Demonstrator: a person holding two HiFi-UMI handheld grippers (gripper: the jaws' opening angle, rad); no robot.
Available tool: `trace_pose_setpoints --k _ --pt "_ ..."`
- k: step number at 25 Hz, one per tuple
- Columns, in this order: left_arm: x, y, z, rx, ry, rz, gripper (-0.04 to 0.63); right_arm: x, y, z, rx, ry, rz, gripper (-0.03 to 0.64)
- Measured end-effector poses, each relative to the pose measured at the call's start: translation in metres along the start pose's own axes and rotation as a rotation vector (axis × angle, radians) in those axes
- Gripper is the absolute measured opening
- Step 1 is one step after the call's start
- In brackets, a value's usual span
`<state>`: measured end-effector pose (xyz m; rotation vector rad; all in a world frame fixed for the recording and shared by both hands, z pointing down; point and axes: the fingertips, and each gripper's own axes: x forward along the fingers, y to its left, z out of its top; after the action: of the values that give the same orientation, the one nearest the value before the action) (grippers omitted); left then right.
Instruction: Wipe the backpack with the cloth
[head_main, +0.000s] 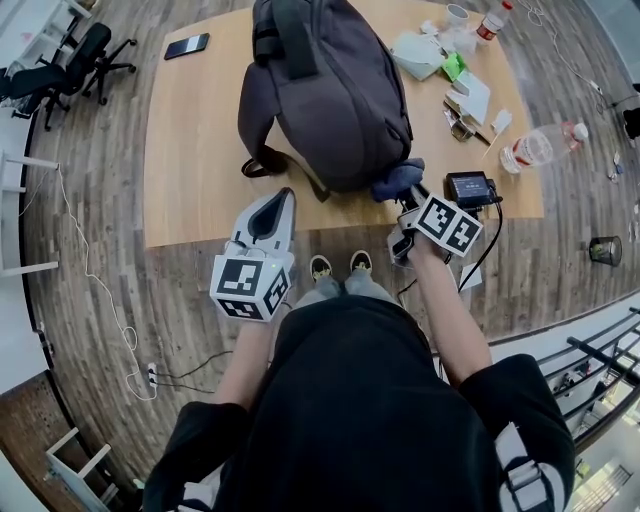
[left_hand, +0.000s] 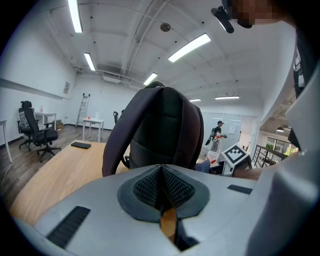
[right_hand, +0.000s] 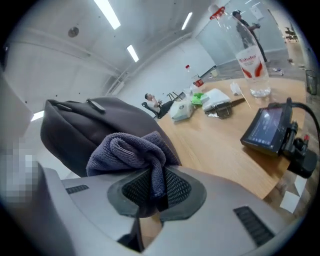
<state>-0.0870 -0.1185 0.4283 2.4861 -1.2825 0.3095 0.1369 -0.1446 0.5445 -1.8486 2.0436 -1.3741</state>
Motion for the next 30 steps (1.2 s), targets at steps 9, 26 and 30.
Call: trace_pose_setpoints --k 9,26,30 --pt "0.004 -0.010 0.002 0.013 -0.002 -0.023 0.015 -0.070 0.134 0.095 -0.364 -0.251 0.239 0.058" --pt "-0.008 -0.002 0.005 -0.022 -0.016 0.025 0.017 -0.083 0.302 0.087 -0.618 -0.219 0.637 0.058" --pt "-0.017 0.011 -0.002 -0.033 -0.011 0.056 0.017 -0.087 0.283 0.092 -0.714 -0.272 0.528 0.058"
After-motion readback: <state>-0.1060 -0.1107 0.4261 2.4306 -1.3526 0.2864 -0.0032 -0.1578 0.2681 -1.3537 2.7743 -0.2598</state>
